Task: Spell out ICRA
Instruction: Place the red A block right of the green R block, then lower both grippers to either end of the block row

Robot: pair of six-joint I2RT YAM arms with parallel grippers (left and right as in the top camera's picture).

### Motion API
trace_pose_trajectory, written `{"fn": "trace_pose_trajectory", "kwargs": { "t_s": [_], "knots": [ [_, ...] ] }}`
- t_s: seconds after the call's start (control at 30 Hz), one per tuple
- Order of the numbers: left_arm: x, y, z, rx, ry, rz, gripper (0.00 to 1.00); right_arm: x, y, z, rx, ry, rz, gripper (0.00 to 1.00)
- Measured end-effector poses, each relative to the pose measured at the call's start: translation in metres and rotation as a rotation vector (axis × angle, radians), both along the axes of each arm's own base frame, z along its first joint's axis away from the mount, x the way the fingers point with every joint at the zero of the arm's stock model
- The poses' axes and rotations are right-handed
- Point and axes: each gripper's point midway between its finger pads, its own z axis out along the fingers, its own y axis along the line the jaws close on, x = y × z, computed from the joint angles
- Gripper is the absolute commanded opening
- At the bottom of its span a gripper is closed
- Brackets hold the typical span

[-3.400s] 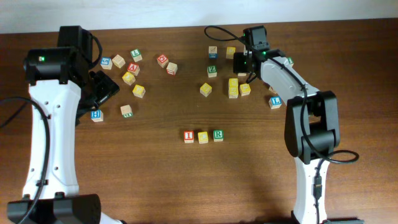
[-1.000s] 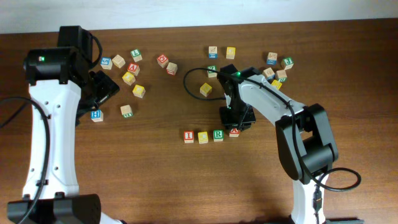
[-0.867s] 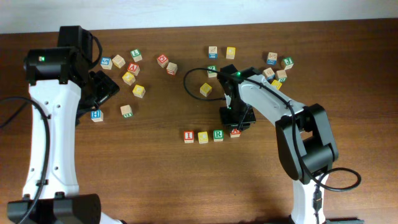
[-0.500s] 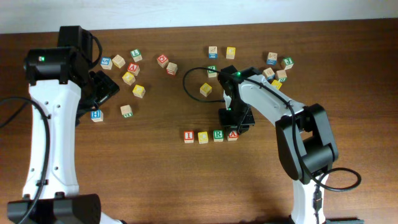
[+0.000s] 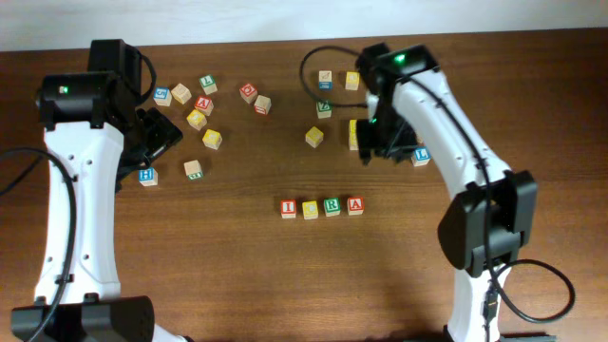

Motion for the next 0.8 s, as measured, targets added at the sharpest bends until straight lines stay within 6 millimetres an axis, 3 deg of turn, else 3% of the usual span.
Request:
{"fn": "trace_pose_trajectory", "kwargs": {
  "t_s": [0.1,0.17,0.2,0.3,0.33,0.37,0.4,0.43,0.47,0.53,0.57,0.63,0.7,0.8],
  "knots": [
    [0.000,0.000,0.000,0.000,0.000,0.000,0.99,0.012,-0.051,0.016,-0.030,-0.041,-0.108,0.80],
    [0.000,0.000,0.000,0.000,0.000,0.000,0.99,0.011,-0.088,0.018,-0.050,-0.032,-0.191,0.68],
    [0.000,0.000,0.000,0.000,0.000,0.000,0.99,0.010,-0.104,0.018,-0.059,-0.021,-0.228,0.53],
    [0.003,0.000,0.000,0.000,-0.012,0.000,0.99,0.003,-0.127,0.018,-0.069,0.007,-0.283,0.38],
    [0.014,0.000,0.003,0.000,-0.058,0.000,0.99,0.000,-0.128,0.019,-0.068,0.018,-0.287,0.34],
    [0.024,-0.001,0.005,-0.006,-0.102,-0.002,0.99,-0.003,-0.128,0.019,-0.069,0.028,-0.288,0.08],
    [0.032,-0.002,0.007,-0.013,-0.134,-0.003,0.99,-0.004,-0.126,0.019,-0.069,0.035,-0.281,0.04],
    [0.035,-0.004,0.008,-0.023,-0.146,-0.006,1.00,-0.004,-0.126,0.019,-0.069,0.035,-0.273,0.04],
    [0.035,-0.007,0.007,-0.040,-0.146,-0.010,0.91,-0.004,-0.124,0.019,-0.069,0.035,-0.268,0.04],
    [0.026,-0.024,0.003,-0.134,-0.102,-0.058,0.89,-0.008,-0.119,0.015,-0.066,0.054,-0.258,0.04],
    [0.024,-0.035,0.002,-0.175,-0.088,-0.131,0.99,-0.011,-0.117,0.015,-0.058,0.070,-0.257,0.04],
    [0.020,-0.060,0.000,-0.228,-0.064,-0.299,0.99,-0.017,-0.113,0.016,-0.036,0.091,-0.259,0.04],
    [0.009,-0.088,-0.010,-0.250,-0.012,-0.441,0.99,-0.026,-0.108,0.035,-0.012,0.055,-0.249,0.04],
    [-0.001,-0.110,-0.030,-0.249,0.051,-0.535,1.00,-0.045,-0.103,0.085,0.012,-0.126,-0.226,0.05]
  ]
}}
